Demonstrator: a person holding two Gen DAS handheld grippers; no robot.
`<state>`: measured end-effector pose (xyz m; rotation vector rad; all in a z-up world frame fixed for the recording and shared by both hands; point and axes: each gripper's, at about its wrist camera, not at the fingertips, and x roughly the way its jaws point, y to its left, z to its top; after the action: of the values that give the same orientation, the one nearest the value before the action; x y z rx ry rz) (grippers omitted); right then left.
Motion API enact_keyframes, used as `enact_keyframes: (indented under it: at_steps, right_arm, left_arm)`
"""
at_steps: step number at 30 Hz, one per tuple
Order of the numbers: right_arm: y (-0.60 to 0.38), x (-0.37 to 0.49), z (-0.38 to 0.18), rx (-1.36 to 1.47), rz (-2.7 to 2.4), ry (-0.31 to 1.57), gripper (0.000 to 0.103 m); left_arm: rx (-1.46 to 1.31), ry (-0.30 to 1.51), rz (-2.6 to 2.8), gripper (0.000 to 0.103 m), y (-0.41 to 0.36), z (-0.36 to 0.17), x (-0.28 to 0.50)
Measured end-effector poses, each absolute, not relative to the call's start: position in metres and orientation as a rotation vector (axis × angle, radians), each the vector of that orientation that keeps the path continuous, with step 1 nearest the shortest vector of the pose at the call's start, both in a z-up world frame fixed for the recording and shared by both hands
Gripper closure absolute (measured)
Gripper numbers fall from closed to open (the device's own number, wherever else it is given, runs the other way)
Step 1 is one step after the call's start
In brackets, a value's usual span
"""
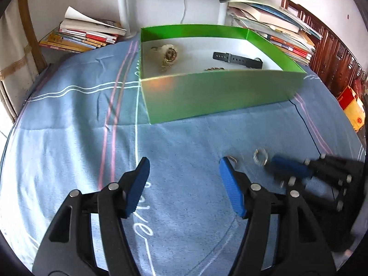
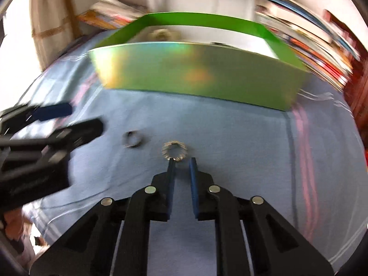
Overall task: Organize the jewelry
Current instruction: 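Move the right tool to the beaded silver ring while the left tool reaches the plain silver ring, then close the right tool on the beaded ring while the left tool closes on the plain ring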
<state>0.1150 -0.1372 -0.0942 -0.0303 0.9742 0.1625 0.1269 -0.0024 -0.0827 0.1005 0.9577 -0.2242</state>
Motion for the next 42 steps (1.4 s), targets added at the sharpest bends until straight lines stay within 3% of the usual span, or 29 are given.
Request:
enact_keyframes:
  at_steps: [5,8,12,22,27,33,36,42]
  right_arm:
    - [-0.157,0.118,-0.092,0.035,0.163,0.980,0.085]
    - [-0.154,0.117,-0.091,0.024,0.171,0.974,0.075]
    - [-0.154,0.119,-0.092,0.041,0.171,0.986,0.074]
    - [-0.155,0.118,-0.093,0.037,0.166,0.986,0.074]
    - [-0.144,0.120,-0.093,0.009,0.188,0.983,0.063]
    - [-0.129,0.125,-0.094,-0.061,0.193,0.948,0.063]
    - [-0.129,0.125,-0.093,-0.056,0.201,0.942,0.083]
    - [-0.140,0.125,-0.093,-0.019,0.184,0.951,0.082]
  left_arm:
    - [0.134,0.962,-0.289,0.038,-0.019,-0.087,0.123]
    - [0.157,0.971,-0.316,0.038,-0.031,-0.092,0.123]
    - [0.175,0.989,-0.313,0.045,-0.040,-0.101,0.129]
    - [0.152,0.990,-0.207,0.046,-0.022,-0.106,0.143]
    - [0.136,0.989,-0.181,0.046,-0.013,-0.105,0.144]
    - [0.128,0.987,-0.175,0.045,-0.009,-0.105,0.143]
    - [0.128,0.987,-0.176,0.044,-0.009,-0.106,0.143]
    - [0.119,0.985,-0.183,0.043,-0.011,-0.106,0.144]
